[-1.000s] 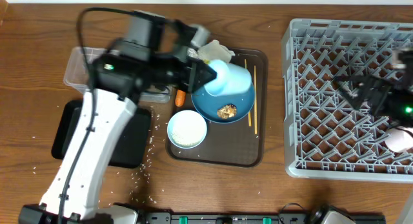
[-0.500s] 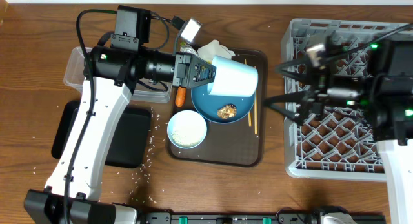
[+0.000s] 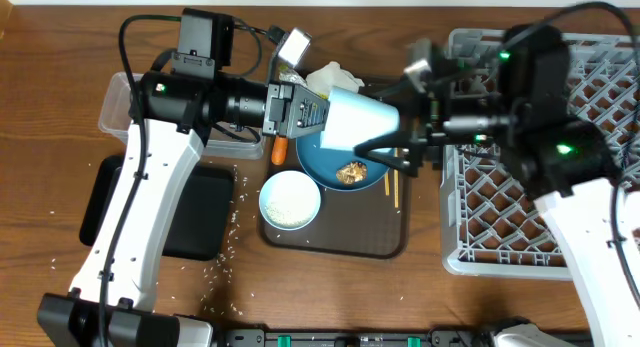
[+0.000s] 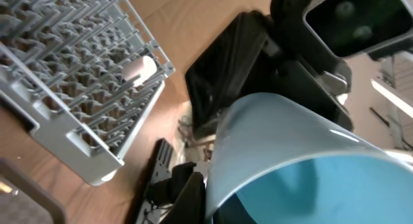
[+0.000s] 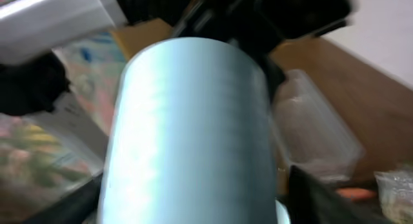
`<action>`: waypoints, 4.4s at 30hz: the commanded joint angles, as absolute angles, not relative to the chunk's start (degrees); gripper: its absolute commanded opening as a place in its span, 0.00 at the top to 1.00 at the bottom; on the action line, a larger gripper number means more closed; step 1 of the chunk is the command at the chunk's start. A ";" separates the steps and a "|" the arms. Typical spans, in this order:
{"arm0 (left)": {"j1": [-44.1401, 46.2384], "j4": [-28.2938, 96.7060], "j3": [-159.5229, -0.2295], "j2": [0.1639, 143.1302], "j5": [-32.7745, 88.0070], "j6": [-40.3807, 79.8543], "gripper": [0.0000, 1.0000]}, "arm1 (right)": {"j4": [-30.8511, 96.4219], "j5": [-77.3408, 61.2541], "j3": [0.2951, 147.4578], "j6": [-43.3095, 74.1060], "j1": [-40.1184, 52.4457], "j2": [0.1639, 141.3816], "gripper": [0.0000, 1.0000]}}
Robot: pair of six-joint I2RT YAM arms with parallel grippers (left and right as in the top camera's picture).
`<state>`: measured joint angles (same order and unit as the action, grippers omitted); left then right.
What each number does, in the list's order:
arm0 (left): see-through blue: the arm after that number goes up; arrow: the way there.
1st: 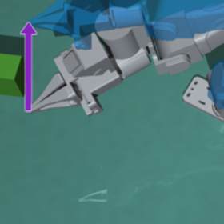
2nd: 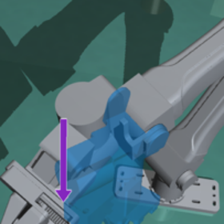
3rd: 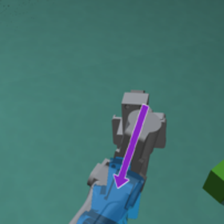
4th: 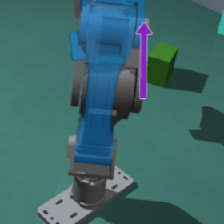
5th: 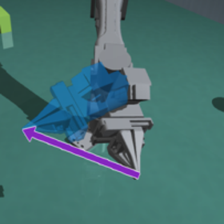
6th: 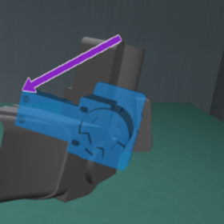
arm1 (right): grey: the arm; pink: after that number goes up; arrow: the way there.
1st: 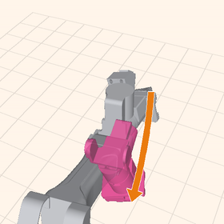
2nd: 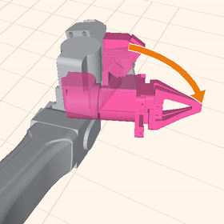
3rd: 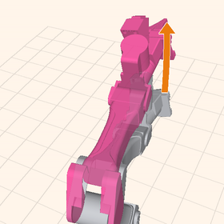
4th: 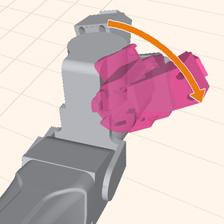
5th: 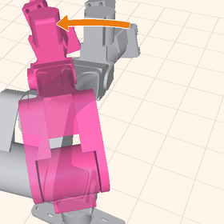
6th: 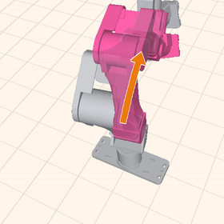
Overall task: Sort waste into correct bins and load items into the dishwasher rack
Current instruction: 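Lift the blue cup and pass it to the right gripper, then place the blue cup in the rack with the right gripper, then move the left gripper down to the rim of the blue plate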
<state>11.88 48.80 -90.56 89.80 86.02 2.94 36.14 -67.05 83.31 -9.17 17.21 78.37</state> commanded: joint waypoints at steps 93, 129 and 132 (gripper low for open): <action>12.05 40.84 -90.45 86.61 54.78 12.01 0.34 | 54.24 -44.88 91.55 23.03 -59.11 83.79 0.16; 22.55 48.45 -87.59 98.08 3.40 7.31 0.35 | 66.65 -19.70 90.72 12.69 -8.16 78.98 0.07; 23.46 47.09 -87.59 99.15 3.86 7.53 0.35 | 66.67 -19.70 90.72 12.80 -8.16 79.11 0.07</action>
<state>22.83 47.31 -87.55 98.78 4.29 8.69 66.61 -19.88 90.96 12.56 -8.71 78.85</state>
